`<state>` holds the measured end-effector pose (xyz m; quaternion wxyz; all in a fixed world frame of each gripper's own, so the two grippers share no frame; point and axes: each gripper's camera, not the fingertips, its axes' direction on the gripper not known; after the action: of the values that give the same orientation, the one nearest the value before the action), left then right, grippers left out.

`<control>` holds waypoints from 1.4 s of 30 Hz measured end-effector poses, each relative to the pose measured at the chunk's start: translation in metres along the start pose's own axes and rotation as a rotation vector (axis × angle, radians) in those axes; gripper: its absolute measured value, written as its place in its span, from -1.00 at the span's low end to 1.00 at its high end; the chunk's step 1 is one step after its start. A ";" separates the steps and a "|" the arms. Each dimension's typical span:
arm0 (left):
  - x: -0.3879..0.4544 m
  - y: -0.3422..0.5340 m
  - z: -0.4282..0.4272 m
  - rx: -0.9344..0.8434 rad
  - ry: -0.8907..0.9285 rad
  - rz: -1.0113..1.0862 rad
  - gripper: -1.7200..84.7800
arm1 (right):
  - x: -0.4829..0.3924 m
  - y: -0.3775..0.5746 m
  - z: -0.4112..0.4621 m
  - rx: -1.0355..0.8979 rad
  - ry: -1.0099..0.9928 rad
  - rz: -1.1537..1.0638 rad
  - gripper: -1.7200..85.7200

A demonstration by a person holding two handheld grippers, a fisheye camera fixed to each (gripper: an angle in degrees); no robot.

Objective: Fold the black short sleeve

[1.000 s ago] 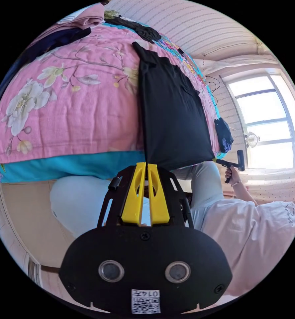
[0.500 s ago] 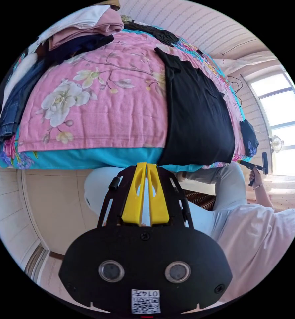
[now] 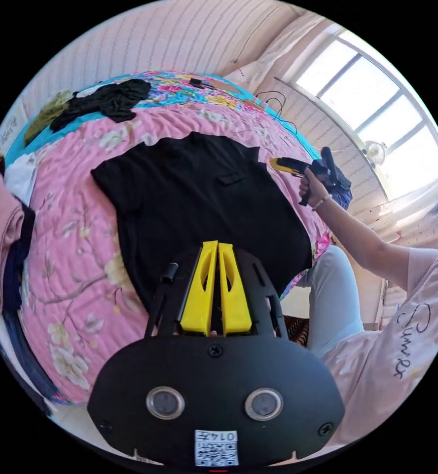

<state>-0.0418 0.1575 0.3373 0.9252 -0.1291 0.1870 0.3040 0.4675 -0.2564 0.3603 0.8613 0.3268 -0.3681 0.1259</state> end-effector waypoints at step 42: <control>0.200 -0.388 0.310 -0.314 -0.193 0.639 -0.98 | 0.018 -0.050 0.002 0.036 -0.334 -0.081 -0.96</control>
<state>0.4269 0.0660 0.5789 0.7659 -0.1753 0.0807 0.6133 0.5016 -0.2959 0.3515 0.7866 0.3731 -0.4902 0.0415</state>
